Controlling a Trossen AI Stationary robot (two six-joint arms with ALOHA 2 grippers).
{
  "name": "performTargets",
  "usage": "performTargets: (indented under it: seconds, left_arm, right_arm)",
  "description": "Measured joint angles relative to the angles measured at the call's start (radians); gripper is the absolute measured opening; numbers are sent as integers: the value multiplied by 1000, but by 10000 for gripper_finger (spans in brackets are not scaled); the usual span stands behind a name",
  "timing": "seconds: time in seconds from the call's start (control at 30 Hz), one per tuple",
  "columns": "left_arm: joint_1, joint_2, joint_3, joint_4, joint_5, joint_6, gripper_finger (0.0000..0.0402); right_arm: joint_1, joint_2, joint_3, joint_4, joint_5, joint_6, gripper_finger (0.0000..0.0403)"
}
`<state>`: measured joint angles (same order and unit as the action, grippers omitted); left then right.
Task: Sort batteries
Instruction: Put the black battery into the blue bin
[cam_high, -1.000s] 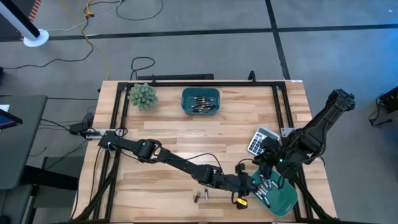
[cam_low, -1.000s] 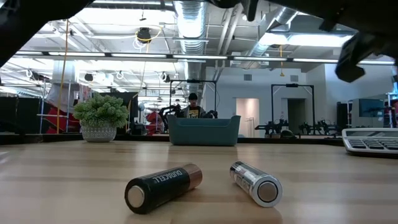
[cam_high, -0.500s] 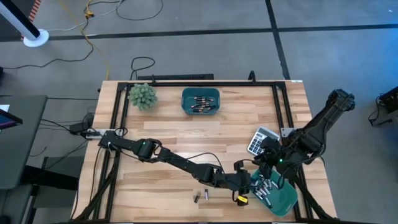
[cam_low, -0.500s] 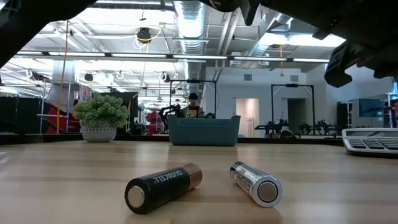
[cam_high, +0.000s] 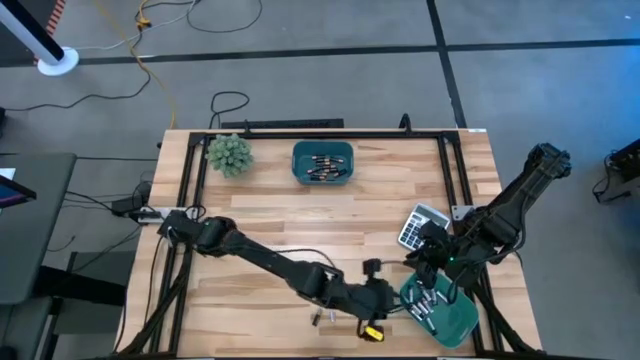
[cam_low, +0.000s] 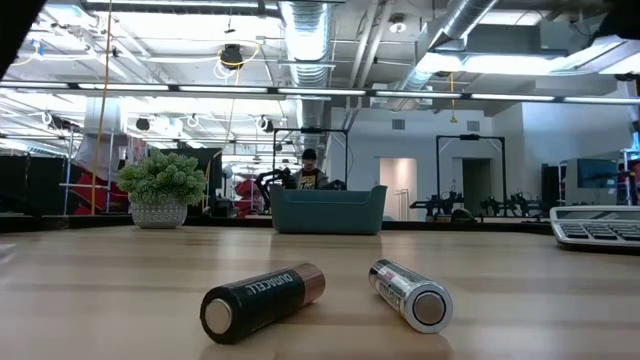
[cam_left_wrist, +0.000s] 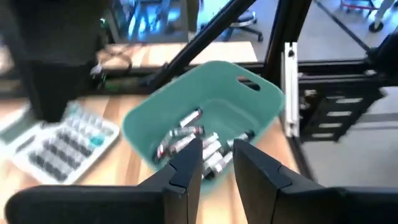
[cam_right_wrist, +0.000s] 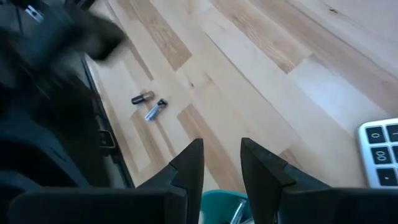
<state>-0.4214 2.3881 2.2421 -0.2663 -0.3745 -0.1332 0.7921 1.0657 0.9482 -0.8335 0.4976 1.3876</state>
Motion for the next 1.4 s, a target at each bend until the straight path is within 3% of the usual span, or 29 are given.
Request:
performTargets:
  seconds: [0.23, 0.4, 0.63, 0.8, 1.0, 1.27, 1.4]
  left_arm:
    - [-34, -134, 2, -390, -11, -383, 83]
    - [-85, -145, 0, -650, -74, -683, 83]
    - [-186, -147, -55, -919, -76, -1090, 83]
    - [-204, -147, -172, -848, 18, -1265, 84]
    - [-172, -145, -301, -611, 114, -1307, 84]
    - [-157, -145, -361, -603, 141, -1349, 84]
    - [-154, -145, -411, -516, 166, -1353, 84]
  right_arm:
    - [0, 2, 0, 14, 0, 2, 122]
    - [-1, 2, 0, 41, 0, 3, 122]
    - [-3, 2, 0, 66, 0, -5, 122]
    - [-3, 2, 0, 67, 0, -1, 122]
    - [-3, 2, 0, 67, 1, -1, 122]
    - [-3, 2, 0, 71, 1, -1, 122]
    - [-2, 2, 0, 71, 1, 0, 122]
